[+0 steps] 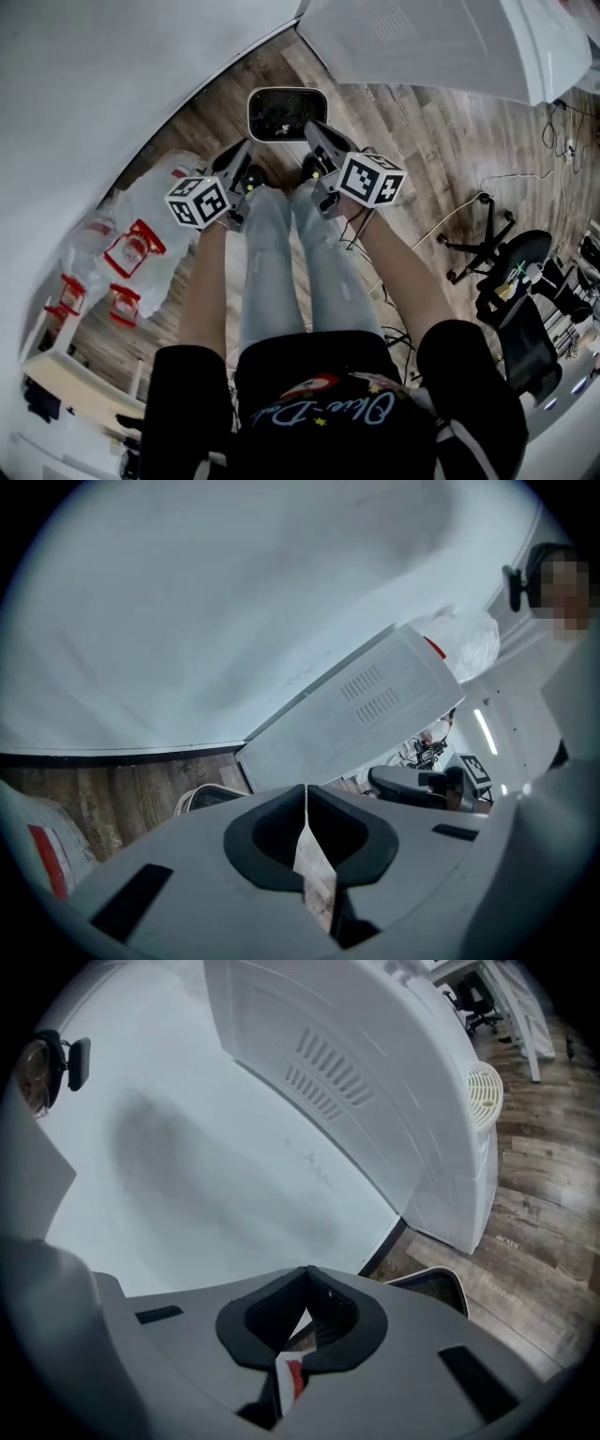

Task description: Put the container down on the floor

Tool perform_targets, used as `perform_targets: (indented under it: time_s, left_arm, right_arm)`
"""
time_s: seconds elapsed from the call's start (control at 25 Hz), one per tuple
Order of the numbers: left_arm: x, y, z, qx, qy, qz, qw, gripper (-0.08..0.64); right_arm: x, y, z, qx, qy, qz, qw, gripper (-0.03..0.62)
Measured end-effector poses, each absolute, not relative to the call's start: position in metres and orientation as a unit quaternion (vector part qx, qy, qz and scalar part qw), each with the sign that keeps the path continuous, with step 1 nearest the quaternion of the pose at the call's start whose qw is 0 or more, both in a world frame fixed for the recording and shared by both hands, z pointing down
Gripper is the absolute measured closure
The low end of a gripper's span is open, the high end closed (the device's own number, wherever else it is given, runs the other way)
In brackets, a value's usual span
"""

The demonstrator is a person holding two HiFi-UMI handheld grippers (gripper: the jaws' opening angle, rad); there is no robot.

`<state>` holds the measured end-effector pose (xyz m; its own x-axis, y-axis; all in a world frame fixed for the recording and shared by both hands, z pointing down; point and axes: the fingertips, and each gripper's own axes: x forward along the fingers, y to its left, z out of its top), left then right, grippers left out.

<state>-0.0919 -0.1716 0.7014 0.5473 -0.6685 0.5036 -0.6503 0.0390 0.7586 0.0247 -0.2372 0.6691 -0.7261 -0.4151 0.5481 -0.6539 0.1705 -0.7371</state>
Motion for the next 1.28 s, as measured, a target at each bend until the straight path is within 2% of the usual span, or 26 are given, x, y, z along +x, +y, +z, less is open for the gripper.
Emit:
perform_targets:
  time_s: [0.52,0.88,1.08,1.28]
  left_arm:
    - [-0.082,-0.169,0.568,0.755,-0.479,-0.029,0.448,0.551]
    - [-0.066,-0.18,0.464,0.797,-0.476,-0.034,0.369,0.551]
    - [-0.057,-0.181,0.421,0.82,-0.475,0.005,0.318,0.551]
    - [-0.057,-0.171,0.39,0.821,-0.484,0.01,0.301,0.551]
  right_arm:
    - [0.06,-0.237,0.568,0.392,-0.814,0.405,0.143,0.594]
    - [0.056,-0.217,0.481,0.388,-0.839,0.362,0.119,0.594]
    - [0.056,-0.214,0.445,0.38,-0.853,0.341,0.109,0.594]
    - [0.057,-0.215,0.412,0.373,-0.861,0.335,0.09,0.594]
